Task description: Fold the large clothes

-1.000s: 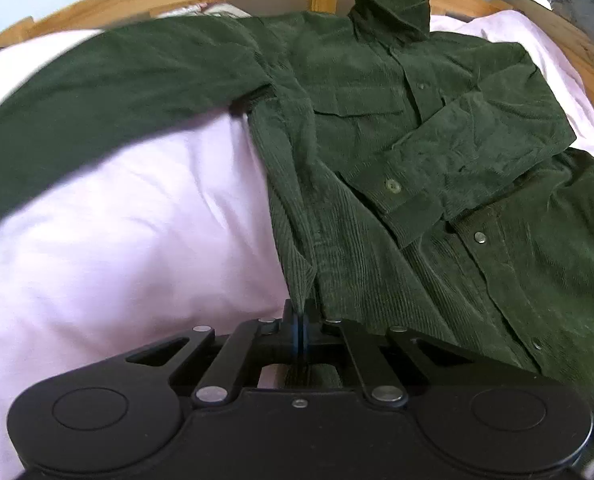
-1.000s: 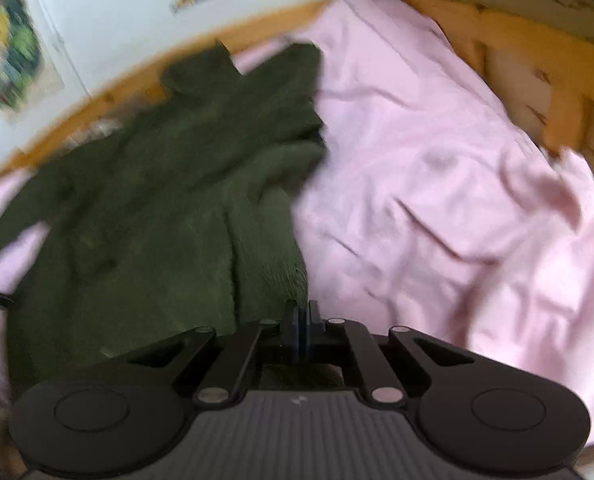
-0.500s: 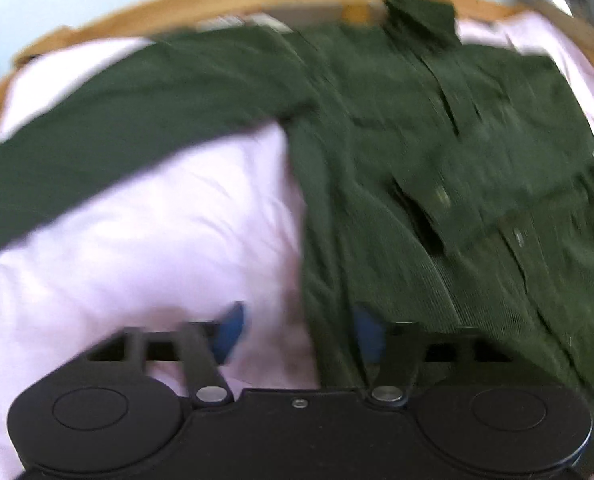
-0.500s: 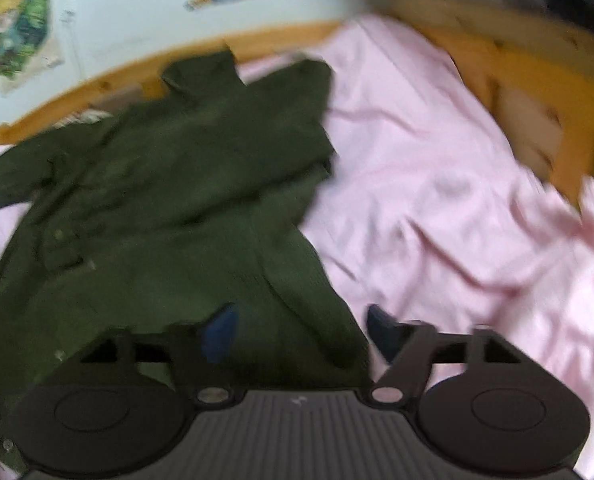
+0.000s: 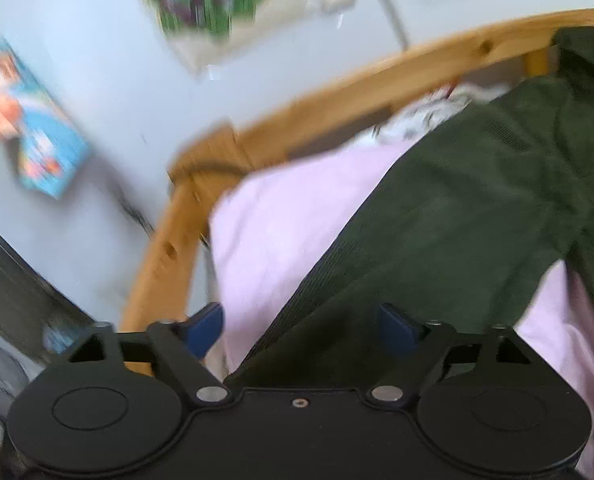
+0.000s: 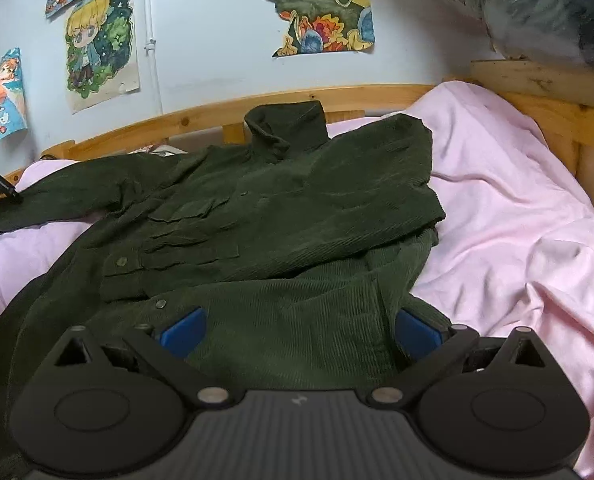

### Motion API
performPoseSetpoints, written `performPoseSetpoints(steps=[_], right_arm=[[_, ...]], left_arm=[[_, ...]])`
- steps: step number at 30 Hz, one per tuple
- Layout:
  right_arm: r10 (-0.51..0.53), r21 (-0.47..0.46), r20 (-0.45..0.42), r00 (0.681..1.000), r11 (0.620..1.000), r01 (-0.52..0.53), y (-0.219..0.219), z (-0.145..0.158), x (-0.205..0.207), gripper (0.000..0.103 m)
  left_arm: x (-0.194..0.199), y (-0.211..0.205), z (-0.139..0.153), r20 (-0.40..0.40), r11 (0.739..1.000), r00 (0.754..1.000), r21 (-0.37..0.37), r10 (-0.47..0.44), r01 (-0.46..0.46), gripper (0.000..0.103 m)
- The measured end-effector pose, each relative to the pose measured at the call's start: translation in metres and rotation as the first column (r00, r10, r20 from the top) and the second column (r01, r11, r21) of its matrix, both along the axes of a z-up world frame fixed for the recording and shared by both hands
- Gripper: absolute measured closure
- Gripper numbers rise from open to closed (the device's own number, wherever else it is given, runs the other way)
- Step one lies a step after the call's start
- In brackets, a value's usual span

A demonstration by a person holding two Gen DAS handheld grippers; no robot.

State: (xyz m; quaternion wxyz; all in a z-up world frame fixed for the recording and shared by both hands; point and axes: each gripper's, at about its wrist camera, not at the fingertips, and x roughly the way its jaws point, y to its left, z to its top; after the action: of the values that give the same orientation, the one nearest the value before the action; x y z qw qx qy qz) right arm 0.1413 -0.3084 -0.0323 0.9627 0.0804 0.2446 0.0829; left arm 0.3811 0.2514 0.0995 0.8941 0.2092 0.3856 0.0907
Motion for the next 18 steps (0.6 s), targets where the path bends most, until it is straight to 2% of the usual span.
performPoseSetpoints(steps=[2, 3, 4, 5, 6, 8, 10, 12, 15, 18], right_arm=[[-0.007, 0.021, -0.001, 1.0, 1.0, 0.007, -0.003, -0.002, -0.003, 0.0], [-0.012, 0.035, -0.002, 1.0, 0.999, 0.012, -0.005, -0.002, -0.003, 0.0], [-0.017, 0.049, 0.001, 1.0, 0.999, 0.017, -0.006, -0.002, -0.004, 0.0], [-0.023, 0.057, 0.003, 1.0, 0.998, 0.023, -0.004, -0.002, -0.002, 0.0], [-0.023, 0.063, 0.01, 1.0, 0.998, 0.022, -0.004, -0.002, -0.003, 0.0], [-0.023, 0.066, 0.023, 0.999, 0.998, 0.022, -0.003, -0.001, -0.004, 0.0], [-0.014, 0.078, 0.029, 0.999, 0.997, 0.012, -0.002, 0.0, -0.005, 0.0], [0.008, 0.085, 0.034, 0.999, 0.996, -0.01, 0.001, 0.0, -0.006, 0.0], [0.039, 0.082, 0.052, 0.998, 0.996, -0.043, 0.006, 0.002, -0.008, 0.0], [0.056, 0.109, 0.062, 0.997, 0.992, -0.062, 0.007, 0.004, -0.011, 0.0]], left_arm=[[0.02, 0.017, -0.009, -0.072, 0.998, 0.997, -0.058, 0.036, -0.04, 0.025], [0.028, 0.024, -0.012, -0.113, 0.993, 0.993, -0.105, 0.045, -0.057, 0.036], [0.031, 0.03, -0.015, -0.149, 0.984, 0.988, -0.165, 0.043, -0.068, 0.064], [0.033, 0.03, -0.016, -0.171, 0.973, 0.985, -0.221, 0.033, -0.071, 0.082], [0.034, 0.026, -0.011, -0.187, 0.971, 0.981, -0.221, 0.05, -0.092, 0.098], [0.036, 0.008, 0.002, -0.221, 0.981, 0.972, -0.155, 0.081, -0.117, 0.099], [0.03, -0.016, 0.028, -0.227, 0.985, 0.971, -0.136, 0.074, -0.107, 0.1], [0.02, -0.041, 0.056, -0.212, 0.981, 0.977, -0.186, 0.017, -0.057, 0.1], [0.013, -0.093, 0.092, -0.203, 0.952, 0.975, -0.304, -0.093, 0.028, 0.1], [0.003, -0.165, 0.11, -0.186, 0.919, 0.955, -0.363, -0.231, 0.151, 0.099]])
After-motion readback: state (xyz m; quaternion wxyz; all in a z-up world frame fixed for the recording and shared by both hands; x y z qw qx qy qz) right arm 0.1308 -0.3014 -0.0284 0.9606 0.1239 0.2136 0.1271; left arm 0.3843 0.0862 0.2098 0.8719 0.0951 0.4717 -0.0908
